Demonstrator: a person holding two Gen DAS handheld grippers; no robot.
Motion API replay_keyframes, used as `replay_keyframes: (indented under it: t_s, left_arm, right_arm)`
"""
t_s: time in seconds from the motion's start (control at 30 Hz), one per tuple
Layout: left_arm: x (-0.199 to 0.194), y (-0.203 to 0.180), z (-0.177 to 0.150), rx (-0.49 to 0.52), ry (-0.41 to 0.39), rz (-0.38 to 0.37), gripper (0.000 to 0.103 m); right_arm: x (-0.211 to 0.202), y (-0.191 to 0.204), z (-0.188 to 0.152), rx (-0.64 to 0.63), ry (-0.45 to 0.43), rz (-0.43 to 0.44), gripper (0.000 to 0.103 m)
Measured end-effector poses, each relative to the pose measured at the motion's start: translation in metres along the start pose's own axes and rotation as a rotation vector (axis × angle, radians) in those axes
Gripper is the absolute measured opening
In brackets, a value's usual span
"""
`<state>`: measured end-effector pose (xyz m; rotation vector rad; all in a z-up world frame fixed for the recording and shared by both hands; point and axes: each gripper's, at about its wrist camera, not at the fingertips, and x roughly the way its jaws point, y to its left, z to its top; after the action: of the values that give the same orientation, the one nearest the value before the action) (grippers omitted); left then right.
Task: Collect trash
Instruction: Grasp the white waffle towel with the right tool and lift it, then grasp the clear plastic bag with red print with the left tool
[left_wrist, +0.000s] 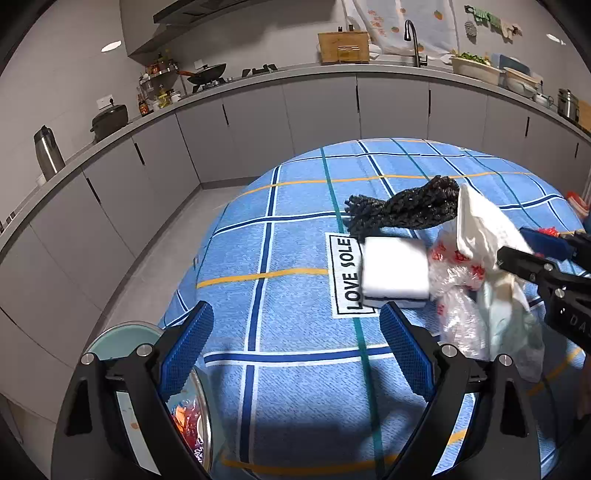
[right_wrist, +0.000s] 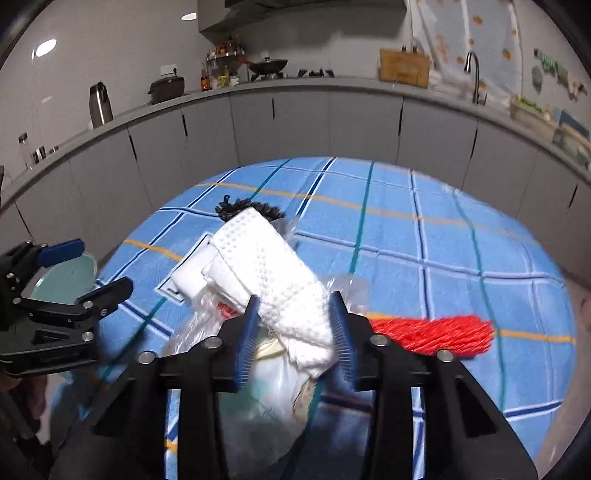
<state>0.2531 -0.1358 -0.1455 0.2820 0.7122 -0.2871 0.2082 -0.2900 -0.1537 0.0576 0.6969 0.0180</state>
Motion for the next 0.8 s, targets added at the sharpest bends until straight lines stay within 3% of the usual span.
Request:
replay_keyframes:
  t_s: [0.17,0.43,0.8]
  left_arm:
    - [-0.007,-0.003,0.001,0.003,-0.006,-0.013,0.090]
    - [-0.017,-0.014,0.002,0.018,-0.021,-0.043,0.090]
    - [-0.006,-0.049,-0.002,0.073,0.008,-0.094,0.088]
  right_arm:
    - [-0.015,0.005,-0.004,0.011,-0.024,0.023,0.020]
    - [-0.061,-0.007,-0.011,0.111,-0.123,-0.012,0.020]
    - [-0.075,-0.026,-0.032,0.204,-0.139,-0.040,0.020]
